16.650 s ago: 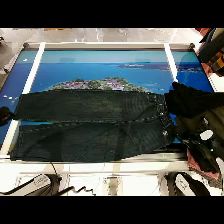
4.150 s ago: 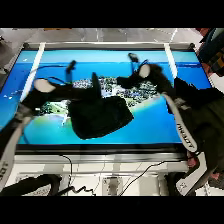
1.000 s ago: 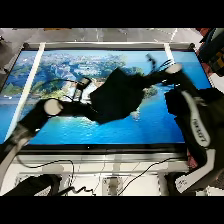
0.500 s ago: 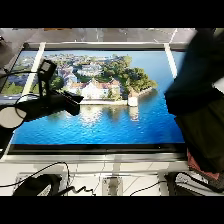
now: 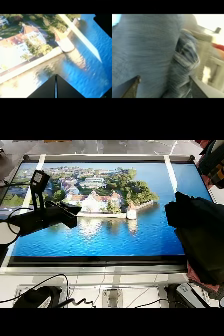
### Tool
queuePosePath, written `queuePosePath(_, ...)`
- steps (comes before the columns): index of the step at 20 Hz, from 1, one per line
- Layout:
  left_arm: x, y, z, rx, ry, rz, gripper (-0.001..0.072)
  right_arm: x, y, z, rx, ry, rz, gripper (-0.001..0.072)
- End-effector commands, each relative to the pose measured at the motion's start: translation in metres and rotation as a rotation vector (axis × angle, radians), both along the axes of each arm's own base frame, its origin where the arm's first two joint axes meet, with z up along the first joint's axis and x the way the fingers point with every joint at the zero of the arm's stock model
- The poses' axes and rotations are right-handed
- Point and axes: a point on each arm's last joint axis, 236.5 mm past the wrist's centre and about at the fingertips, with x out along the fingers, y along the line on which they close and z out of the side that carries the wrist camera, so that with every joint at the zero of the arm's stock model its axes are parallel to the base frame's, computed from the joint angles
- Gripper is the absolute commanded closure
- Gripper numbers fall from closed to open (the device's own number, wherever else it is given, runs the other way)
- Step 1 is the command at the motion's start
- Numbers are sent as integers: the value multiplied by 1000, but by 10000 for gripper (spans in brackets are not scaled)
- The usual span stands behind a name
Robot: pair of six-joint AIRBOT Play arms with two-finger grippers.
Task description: Fold the clothes and pants, and hang the long-sleeved shirts on hangers.
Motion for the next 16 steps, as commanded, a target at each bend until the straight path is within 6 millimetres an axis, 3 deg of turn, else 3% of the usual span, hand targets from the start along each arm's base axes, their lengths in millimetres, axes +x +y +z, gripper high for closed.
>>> queuePosePath(1,0,1,1,0,-3,2,691,-12,-4,-1,10,6,-46,21)
queuePosePath(3,0,0,1,0,-2,1,691,7,-2,-1,4,-15,5,37)
queuePosePath(5,0,1,1,0,-3,2,691,28,6,-7,14,-5,78,250)
queuePosePath(8,0,0,1,0,-2,1,691,73,38,-10,16,-5,241,679)
queuePosePath(10,0,0,1,0,-2,1,691,112,70,-2,-28,-40,383,679)
queuePosePath(13,0,1,1,0,-3,2,691,168,140,12,-125,-84,682,680)
queuePosePath(16,0,0,1,0,-2,1,691,201,216,23,-286,-85,1021,680)
